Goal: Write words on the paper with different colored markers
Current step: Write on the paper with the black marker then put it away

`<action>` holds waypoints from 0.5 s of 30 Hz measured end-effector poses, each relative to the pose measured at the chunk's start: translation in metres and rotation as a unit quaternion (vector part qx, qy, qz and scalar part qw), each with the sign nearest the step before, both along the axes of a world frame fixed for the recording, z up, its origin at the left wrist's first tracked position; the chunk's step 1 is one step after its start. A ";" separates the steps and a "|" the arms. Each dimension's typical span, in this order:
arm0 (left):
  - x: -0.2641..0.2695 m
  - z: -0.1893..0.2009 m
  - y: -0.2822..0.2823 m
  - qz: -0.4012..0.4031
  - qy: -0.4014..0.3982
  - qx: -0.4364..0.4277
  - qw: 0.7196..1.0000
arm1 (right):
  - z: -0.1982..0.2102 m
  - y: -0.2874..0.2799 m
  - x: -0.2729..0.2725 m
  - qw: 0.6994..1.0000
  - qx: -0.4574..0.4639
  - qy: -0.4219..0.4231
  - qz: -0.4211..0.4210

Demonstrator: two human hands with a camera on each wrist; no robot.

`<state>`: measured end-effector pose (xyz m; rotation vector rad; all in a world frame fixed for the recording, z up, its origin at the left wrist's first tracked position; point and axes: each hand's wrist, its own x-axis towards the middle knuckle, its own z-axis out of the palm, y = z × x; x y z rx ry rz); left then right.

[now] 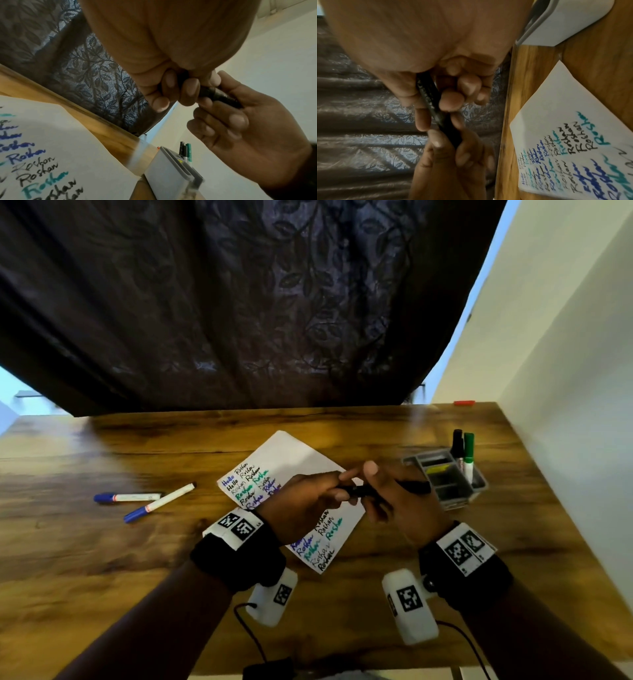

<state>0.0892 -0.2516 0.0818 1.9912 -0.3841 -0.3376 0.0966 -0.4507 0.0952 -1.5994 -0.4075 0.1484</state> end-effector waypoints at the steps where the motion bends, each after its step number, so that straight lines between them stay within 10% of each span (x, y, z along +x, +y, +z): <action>1: 0.000 -0.001 0.012 0.002 0.001 0.029 1.000 | 0.001 -0.010 0.003 0.999 0.025 0.006 -0.047; 7: 0.003 -0.020 0.114 0.166 -0.032 0.183 0.968 | 0.013 -0.072 0.036 0.993 0.070 -0.013 -0.099; 15: 0.008 -0.082 0.041 0.020 0.027 0.262 0.964 | -0.083 -0.008 0.019 0.994 -0.069 0.079 0.020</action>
